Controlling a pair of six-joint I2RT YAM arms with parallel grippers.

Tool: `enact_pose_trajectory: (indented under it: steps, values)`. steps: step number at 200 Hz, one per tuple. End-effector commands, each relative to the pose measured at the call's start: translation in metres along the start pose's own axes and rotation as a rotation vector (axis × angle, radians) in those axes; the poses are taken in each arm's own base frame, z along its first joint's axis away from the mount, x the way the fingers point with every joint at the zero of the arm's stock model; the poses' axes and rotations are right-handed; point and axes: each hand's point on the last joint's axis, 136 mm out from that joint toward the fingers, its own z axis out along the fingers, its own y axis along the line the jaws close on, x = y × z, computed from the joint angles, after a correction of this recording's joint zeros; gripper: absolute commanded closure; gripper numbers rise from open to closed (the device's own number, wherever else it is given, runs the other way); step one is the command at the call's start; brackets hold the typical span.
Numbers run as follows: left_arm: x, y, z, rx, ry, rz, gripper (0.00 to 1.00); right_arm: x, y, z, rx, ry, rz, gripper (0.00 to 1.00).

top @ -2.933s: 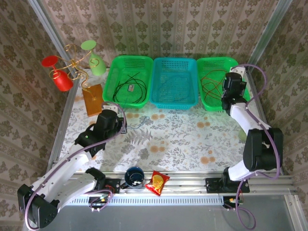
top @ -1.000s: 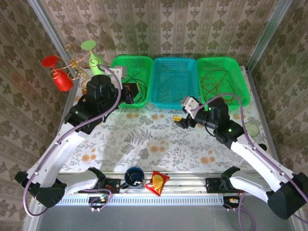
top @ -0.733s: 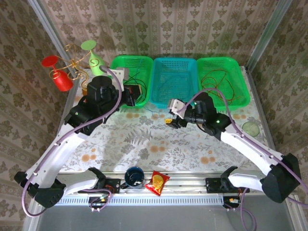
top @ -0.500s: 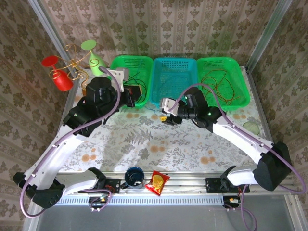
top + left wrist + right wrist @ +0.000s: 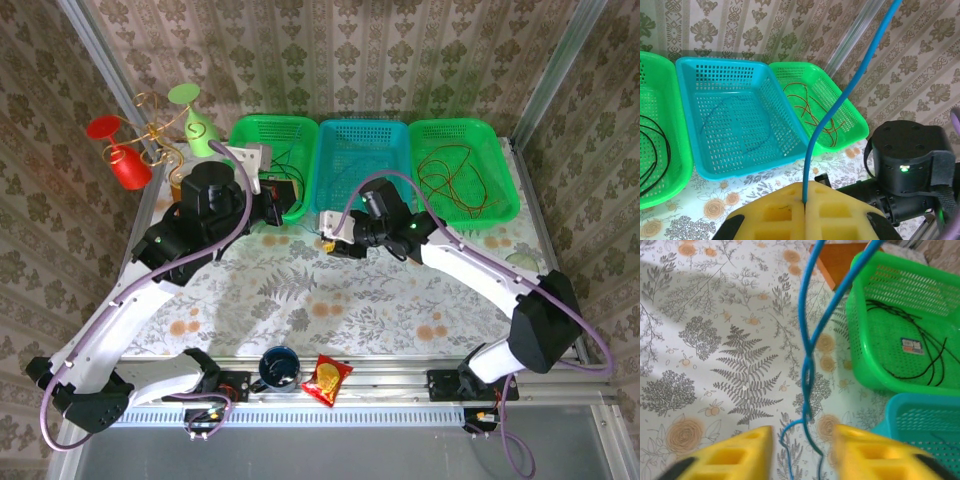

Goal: Untangle the cables

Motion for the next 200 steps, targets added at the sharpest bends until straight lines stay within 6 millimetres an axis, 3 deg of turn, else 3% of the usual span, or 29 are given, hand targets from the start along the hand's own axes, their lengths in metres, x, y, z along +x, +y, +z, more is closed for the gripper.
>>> enact_pose_trajectory:
  steps: [1, 17, 54, 98, 130, 165, 200]
  values:
    - [-0.007, -0.006, -0.011, 0.007, -0.015, 0.000, 1.00, -0.006, -0.001, 0.002, -0.020, 0.008, -0.022, 0.85]
    - [-0.006, -0.004, -0.012, -0.003, -0.011, 0.005, 1.00, -0.005, 0.000, 0.000, -0.021, 0.026, -0.032, 1.00]
    - [-0.005, 0.016, -0.019, -0.092, -0.015, 0.036, 1.00, 0.005, 0.003, -0.012, 0.020, 0.080, -0.045, 1.00]
    - [-0.013, 0.087, -0.040, -0.270, -0.069, -0.052, 1.00, 0.028, 0.020, -0.040, 0.117, 0.102, -0.028, 1.00]
    - [-0.012, 0.117, -0.049, -0.327, -0.095, -0.101, 1.00, 0.032, 0.024, -0.057, 0.164, 0.098, -0.025, 1.00]
    - [0.001, 0.143, -0.050, -0.392, -0.086, -0.135, 1.00, 0.038, 0.011, -0.068, 0.265, 0.075, 0.035, 1.00]
    - [0.017, 0.165, -0.057, -0.440, -0.087, -0.178, 1.00, 0.042, -0.014, -0.089, 0.433, -0.023, 0.197, 1.00]
